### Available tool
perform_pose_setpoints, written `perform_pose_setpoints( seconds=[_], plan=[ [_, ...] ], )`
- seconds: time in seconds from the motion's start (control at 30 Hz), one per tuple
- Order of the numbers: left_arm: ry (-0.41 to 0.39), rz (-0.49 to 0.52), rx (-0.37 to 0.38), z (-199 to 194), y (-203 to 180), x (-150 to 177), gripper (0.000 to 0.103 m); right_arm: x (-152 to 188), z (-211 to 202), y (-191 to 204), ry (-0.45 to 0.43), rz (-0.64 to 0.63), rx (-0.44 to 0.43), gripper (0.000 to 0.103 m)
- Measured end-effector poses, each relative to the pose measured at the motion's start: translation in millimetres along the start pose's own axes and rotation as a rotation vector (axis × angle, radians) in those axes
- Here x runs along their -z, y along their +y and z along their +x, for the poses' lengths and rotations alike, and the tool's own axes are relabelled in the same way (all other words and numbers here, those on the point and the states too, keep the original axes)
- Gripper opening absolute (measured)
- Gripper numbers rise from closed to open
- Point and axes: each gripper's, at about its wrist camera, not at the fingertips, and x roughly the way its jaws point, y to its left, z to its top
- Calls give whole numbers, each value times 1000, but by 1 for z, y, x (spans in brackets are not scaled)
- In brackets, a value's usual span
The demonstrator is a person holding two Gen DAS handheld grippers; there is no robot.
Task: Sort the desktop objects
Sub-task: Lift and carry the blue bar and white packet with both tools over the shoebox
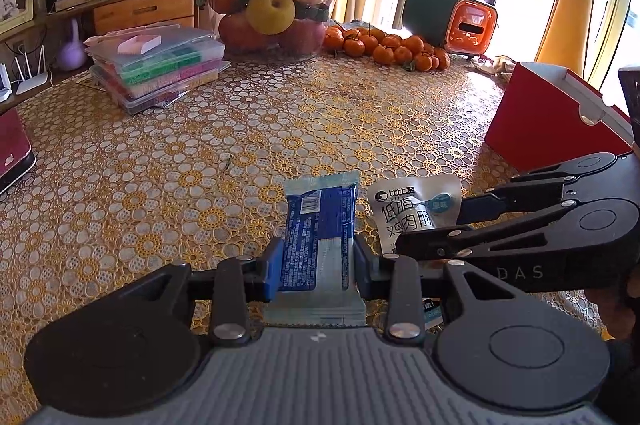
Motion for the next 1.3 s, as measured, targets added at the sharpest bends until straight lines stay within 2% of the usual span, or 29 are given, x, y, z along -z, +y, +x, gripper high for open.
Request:
perform_pose_setpoints(
  seconds=[0.27,0.57,1.3],
  plan=[
    [-6,14,3,-12,-12,-5,34,-1,-14,-2,-18,7,-9,41],
    [-29,53,6,-37,-41,-14,34,1,-48,-12,-54,20,-13,41],
    [-85,150,36,-112,-145,-33,34,23,-173,-49,-182,55,-40,41]
  ],
)
